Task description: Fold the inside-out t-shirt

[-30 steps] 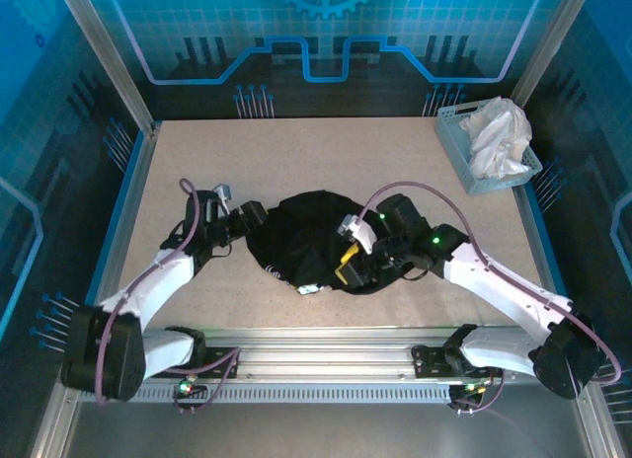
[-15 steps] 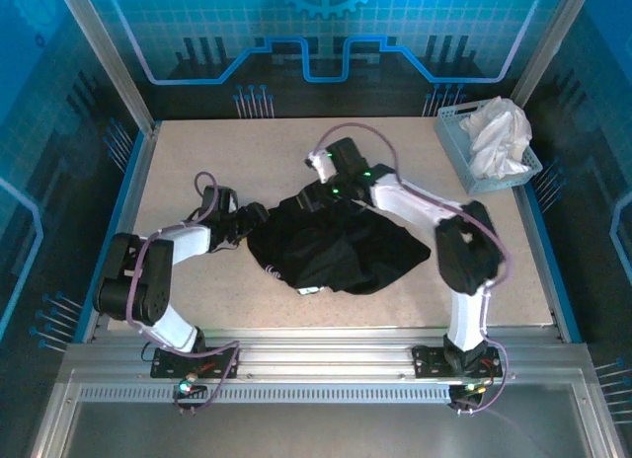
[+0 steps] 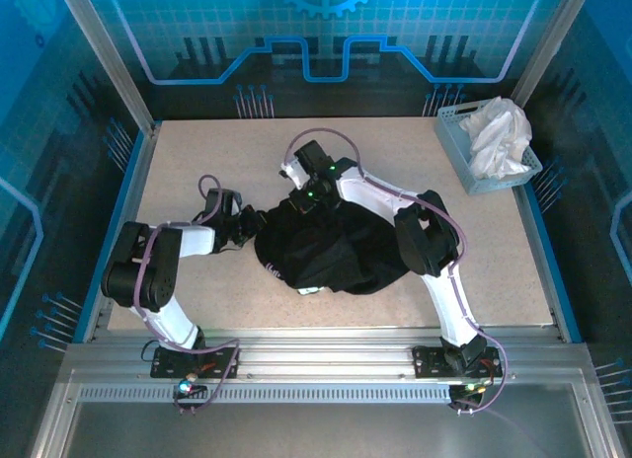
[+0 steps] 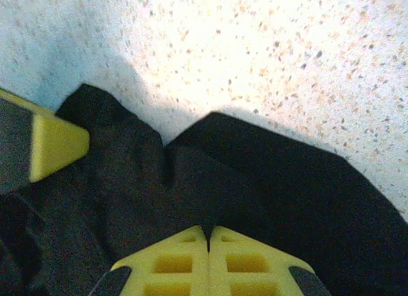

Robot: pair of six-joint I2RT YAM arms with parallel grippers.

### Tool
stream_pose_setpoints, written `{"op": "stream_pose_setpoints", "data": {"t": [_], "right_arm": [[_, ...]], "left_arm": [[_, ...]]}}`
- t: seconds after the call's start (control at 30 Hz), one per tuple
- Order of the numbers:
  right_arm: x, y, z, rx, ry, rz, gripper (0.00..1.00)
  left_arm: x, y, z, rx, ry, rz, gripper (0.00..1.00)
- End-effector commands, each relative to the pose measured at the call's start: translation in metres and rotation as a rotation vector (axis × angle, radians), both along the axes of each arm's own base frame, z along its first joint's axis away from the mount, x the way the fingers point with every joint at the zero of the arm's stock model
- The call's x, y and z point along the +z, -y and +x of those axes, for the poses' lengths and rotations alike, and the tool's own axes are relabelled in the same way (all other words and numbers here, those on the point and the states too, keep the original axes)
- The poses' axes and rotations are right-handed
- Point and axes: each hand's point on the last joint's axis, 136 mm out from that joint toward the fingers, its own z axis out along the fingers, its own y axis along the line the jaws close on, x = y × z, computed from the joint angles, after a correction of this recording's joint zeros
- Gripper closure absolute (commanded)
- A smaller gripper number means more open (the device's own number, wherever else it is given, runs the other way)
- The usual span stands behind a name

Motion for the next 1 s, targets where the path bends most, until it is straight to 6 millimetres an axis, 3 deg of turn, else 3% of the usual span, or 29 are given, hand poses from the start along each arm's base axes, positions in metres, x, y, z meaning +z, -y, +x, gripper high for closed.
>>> {"op": "stream_pose_setpoints", "data": {"t": [0.0, 0.17, 0.4, 0.5, 0.57, 0.67, 0.7, 0.77, 0.83, 0.9, 0.97], "right_arm": [[0.044, 0.009, 0.003, 0.01, 0.043, 0.057, 1.0], [0.132, 0.035, 0.015, -0.038, 0.205, 0.224, 1.0], [0.216, 0.073, 0.026, -0.125, 0.405, 0.352, 1.0], [0.266, 0.09, 0.034, -0.161, 0.508, 0.403, 1.0], [0.313, 0.097, 0.029, -0.153, 0.603, 0.441, 1.0], [0.369, 0.108, 0.011, -0.136, 0.722, 0.472, 1.0], [0.382, 0.112, 0.004, -0.134, 0.747, 0.474, 1.0], [0.389, 0.122, -0.011, -0.134, 0.757, 0.447, 1.0], [0.379, 0.131, -0.028, -0.13, 0.742, 0.43, 1.0], [0.356, 0.131, -0.051, -0.09, 0.718, 0.443, 1.0], [0.32, 0.128, -0.083, -0.022, 0.681, 0.453, 1.0]], "left_arm": [[0.042, -0.002, 0.009, 0.006, 0.126, -0.01, 1.0], [0.112, -0.008, 0.015, 0.034, 0.314, -0.003, 1.0], [0.209, -0.004, 0.022, 0.028, 0.572, -0.021, 1.0], [0.269, 0.008, 0.036, -0.021, 0.704, -0.026, 1.0], [0.326, 0.02, 0.04, -0.071, 0.831, -0.031, 1.0], [0.405, 0.038, 0.029, -0.136, 1.005, 0.004, 1.0], [0.42, 0.044, 0.023, -0.159, 1.034, 0.016, 1.0], [0.438, 0.057, 0.009, -0.212, 1.067, 0.037, 1.0], [0.436, 0.068, -0.005, -0.271, 1.068, 0.036, 1.0], [0.42, 0.074, -0.014, -0.295, 1.062, 0.024, 1.0], [0.394, 0.079, -0.026, -0.324, 1.04, -0.004, 1.0]]}}
